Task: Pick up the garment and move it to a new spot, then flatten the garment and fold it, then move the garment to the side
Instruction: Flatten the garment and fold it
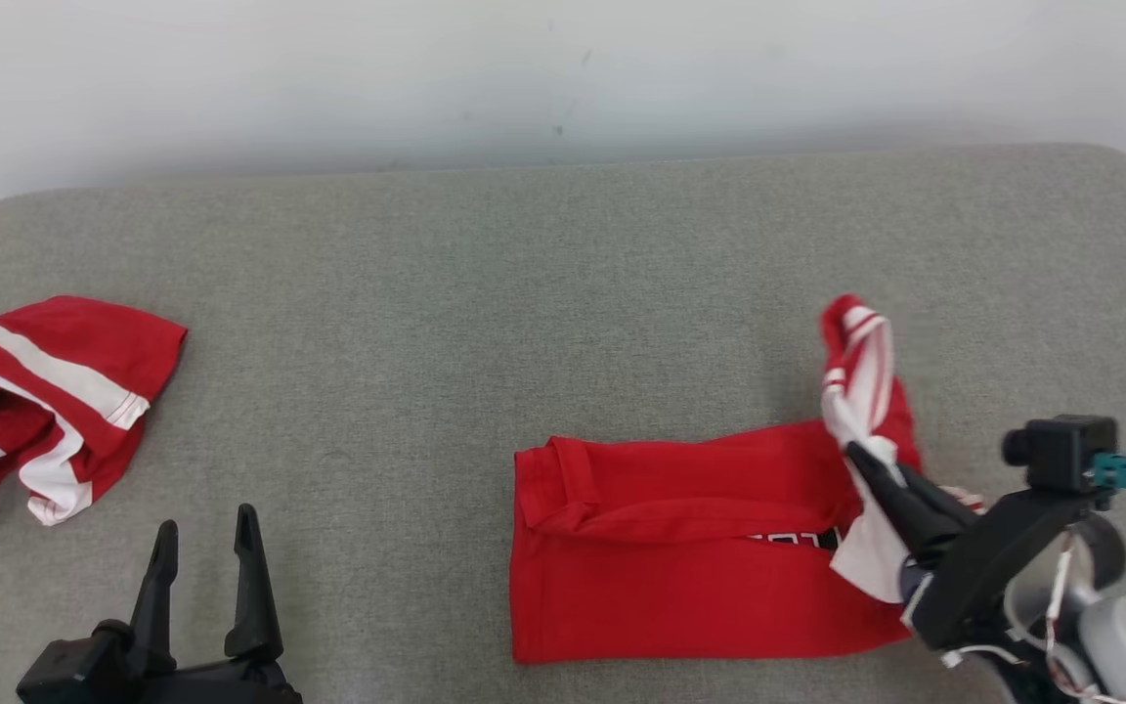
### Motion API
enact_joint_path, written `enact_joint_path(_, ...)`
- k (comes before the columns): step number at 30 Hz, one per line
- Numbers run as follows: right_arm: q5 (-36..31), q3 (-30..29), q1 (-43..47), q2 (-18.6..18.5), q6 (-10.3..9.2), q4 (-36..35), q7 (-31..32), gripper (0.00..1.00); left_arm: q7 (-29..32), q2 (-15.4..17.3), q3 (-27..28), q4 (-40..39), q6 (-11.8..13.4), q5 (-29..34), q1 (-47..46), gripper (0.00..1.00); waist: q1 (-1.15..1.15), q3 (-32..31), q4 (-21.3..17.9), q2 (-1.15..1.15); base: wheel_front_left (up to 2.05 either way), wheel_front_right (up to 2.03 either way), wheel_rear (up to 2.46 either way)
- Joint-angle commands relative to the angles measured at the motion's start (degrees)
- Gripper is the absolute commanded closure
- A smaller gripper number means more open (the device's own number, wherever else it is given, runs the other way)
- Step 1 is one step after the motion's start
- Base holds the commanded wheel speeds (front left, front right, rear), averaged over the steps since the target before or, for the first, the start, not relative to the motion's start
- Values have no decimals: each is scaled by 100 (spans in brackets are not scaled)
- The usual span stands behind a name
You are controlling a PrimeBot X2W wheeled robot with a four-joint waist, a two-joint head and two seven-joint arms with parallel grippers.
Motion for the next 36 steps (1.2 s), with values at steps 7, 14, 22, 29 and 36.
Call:
enact_joint_path(7,-107,417,101,700,-15,-425,159,100,-2,3,-10,63,-13,-60,-17,0,0,-8,194,0,0,0,0)
enact_joint_path(14,-343,924,-33,1322,-15,-151,15,100,-2,3,-156,115,44,-111,-130,0,0,37,367,0,0,0,0)
enact_joint_path(22,-471,1197,-266,1861,-15,653,-431,100,-2,4,-257,181,59,-169,-245,0,0,92,475,0,0,0,0)
enact_joint_path(29,-405,1380,-564,1976,-15,1014,-938,0,-3,5,-206,251,27,-169,-274,0,0,95,434,0,0,0,0)
enact_joint_path(36,-340,1046,-845,1682,-15,744,-1703,0,-2,5,-155,273,3,-120,-192,0,0,8,279,0,0,0,0)
